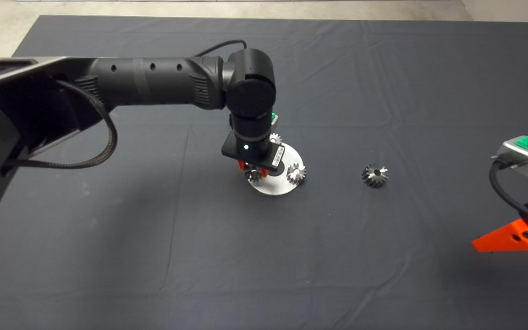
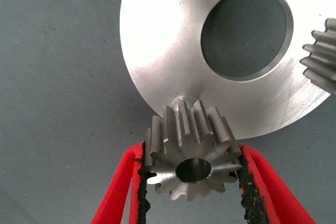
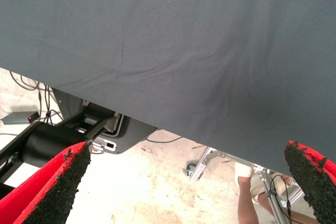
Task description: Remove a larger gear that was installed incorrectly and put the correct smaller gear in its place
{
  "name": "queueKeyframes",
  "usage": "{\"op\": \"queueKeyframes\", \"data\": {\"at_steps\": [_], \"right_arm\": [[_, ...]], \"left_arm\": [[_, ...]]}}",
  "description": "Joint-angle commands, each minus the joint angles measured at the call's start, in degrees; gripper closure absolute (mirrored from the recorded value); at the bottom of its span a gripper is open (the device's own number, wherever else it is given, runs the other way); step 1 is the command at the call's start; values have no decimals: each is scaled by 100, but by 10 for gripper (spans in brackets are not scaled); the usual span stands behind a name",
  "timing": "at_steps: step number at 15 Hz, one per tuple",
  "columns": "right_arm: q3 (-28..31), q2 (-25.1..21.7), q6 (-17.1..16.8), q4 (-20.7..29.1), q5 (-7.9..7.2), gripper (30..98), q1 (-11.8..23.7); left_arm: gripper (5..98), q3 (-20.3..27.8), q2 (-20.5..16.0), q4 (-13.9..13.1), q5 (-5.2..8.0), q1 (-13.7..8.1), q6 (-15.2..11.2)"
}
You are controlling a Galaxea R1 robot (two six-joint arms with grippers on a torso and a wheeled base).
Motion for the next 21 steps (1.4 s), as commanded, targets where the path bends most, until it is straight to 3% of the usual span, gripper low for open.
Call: {"op": "queueKeyframes", "data": {"at_steps": [1,13,19,20,21], "right_arm": [[36,-28,-19,195,8,309,112],[36,-37,-19,195,8,309,112],[36,-37,-19,195,8,309,112],[36,-37,-19,195,4,309,112],[36,-37,-19,195,8,309,112]], "left_arm": [[692,14,-17,40,14,-40,-23],[679,-314,45,48,23,-49,188],[598,-129,-50,31,74,-84,170],[564,89,-183,13,84,-159,100],[551,319,-404,-85,76,-535,38]]}}
